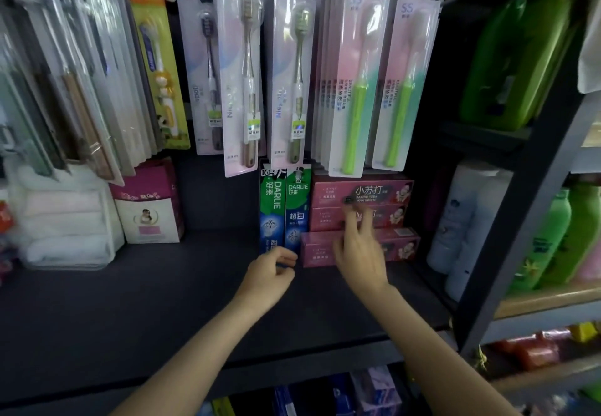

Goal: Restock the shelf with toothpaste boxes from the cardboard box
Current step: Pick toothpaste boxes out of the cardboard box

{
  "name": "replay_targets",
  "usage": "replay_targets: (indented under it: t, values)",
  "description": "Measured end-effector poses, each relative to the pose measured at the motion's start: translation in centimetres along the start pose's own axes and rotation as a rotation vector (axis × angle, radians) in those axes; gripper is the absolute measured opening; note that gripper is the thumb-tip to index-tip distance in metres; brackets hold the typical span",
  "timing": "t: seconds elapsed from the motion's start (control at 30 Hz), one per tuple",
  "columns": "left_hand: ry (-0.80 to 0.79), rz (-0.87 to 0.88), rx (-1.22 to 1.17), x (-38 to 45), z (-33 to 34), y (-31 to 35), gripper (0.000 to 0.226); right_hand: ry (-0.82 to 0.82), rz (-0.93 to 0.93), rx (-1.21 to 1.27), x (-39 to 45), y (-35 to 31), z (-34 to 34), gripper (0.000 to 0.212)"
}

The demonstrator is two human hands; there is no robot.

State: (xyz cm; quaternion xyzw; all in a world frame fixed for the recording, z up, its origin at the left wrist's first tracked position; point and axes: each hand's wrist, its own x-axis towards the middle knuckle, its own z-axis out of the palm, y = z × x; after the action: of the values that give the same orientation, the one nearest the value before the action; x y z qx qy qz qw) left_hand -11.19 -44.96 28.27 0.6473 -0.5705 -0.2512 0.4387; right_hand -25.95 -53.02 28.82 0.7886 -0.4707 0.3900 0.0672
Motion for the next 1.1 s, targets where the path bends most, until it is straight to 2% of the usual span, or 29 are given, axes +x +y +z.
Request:
replay_targets:
  t: [0.13,0.27,0.33,0.4,0.5,0.67,0.77,0.83,0.87,0.97,1.03,1.07,1.1]
  values:
    - [0.057,0.033,0.009,-1.6,-0.4,-0.5,0.026,-0.032,-0.114,0.156,-4.3,-1.8,-0.1,0.031]
    - [0.258,0.287,0.187,-6.9,-0.7,-2.3,0.021,-0.084,-0.320,0.315,-8.8,-4.7,-2.0,0.023]
    - [0.252,0.392,0.245,-11.4,-0.6,-4.0,0.017,-0.136,-0.427,0.380,-12.1,-6.0,-2.6,0.020]
    - [0.161,0.408,0.324,-16.3,-0.2,-7.0,0.016,-0.201,-0.527,0.419,-16.6,-7.1,-2.3,0.018]
    - [-0.041,0.266,0.421,-23.7,0.9,-13.9,0.016,-0.425,-0.635,0.398,-24.7,-7.9,-0.2,0.017]
    - [-0.417,-0.261,0.531,-33.3,2.2,-24.7,0.039,-1.050,-0.635,0.197,-38.7,-6.4,7.1,0.017]
    - [-0.591,-0.444,0.626,-36.9,2.8,-28.7,0.047,-1.360,-0.541,-0.048,-45.1,-5.6,11.5,0.045]
    - [-0.661,-0.504,0.635,-38.3,3.5,-30.8,0.047,-1.542,-0.506,-0.116,-49.6,-4.6,14.5,0.050]
    - [-0.698,-0.522,0.645,-38.7,3.9,-31.7,0.048,-1.586,-0.501,-0.102,-51.1,-4.5,15.5,0.049]
    - [-0.762,-0.532,0.650,-39.3,5.6,-34.3,0.050,-1.597,-0.638,-0.096,-55.4,-4.4,17.8,0.047]
    - [-0.780,-0.530,0.624,-39.5,6.9,-35.9,0.049,-1.662,-0.823,-0.142,-56.9,-4.5,19.3,0.043]
    - [-0.783,-0.521,0.613,-39.5,7.5,-36.6,0.049,-1.697,-0.750,-0.184,-56.9,-4.8,19.6,0.042]
    - [-0.781,-0.511,0.602,-39.5,8.1,-37.3,0.049,-1.675,-0.799,-0.278,-57.7,-4.5,20.3,0.041]
